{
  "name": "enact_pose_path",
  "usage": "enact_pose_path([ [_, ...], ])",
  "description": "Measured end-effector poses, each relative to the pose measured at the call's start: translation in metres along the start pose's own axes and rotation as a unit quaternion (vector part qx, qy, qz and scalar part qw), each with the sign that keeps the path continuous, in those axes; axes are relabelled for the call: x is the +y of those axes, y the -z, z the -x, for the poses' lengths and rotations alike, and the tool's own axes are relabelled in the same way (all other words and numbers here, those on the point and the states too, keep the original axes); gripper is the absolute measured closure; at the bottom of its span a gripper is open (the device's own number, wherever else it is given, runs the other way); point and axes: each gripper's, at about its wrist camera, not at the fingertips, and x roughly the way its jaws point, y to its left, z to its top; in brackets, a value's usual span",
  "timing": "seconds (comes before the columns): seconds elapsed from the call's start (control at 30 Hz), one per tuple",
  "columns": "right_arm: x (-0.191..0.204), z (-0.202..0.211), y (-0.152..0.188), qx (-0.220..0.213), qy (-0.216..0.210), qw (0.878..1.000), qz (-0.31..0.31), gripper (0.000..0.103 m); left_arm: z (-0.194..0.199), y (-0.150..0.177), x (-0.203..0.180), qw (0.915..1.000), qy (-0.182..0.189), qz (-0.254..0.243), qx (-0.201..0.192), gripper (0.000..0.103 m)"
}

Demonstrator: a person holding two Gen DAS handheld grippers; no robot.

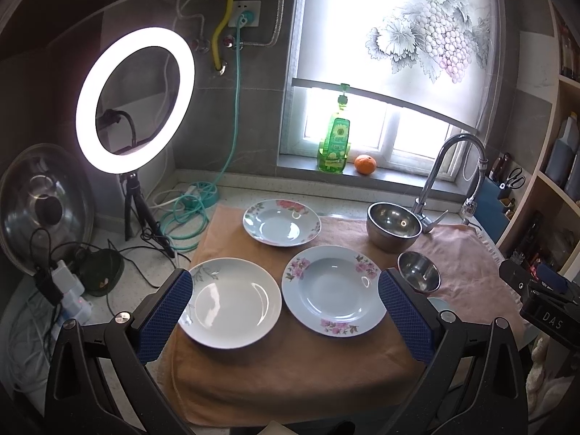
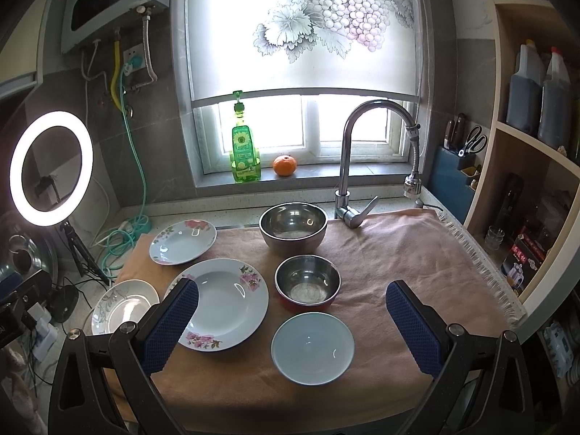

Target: Organize plates and bowls

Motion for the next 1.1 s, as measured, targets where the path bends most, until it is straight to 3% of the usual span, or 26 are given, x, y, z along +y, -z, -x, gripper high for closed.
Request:
enact_pose_path([
  [0.47, -0.006, -0.018, 0.001, 0.018, -0.002, 1.000, 0.001, 0.001, -0.017, 0.003, 0.012, 0.9997, -0.005, 0.013, 0.019, 0.001],
  [1.1, 0.007, -0.054, -0.016, 0.046, -0.072, 0.996, 0.037, 0.001, -0.037, 0.017, 0.035, 0.9957, -0.012, 0.070, 0.059, 0.007],
])
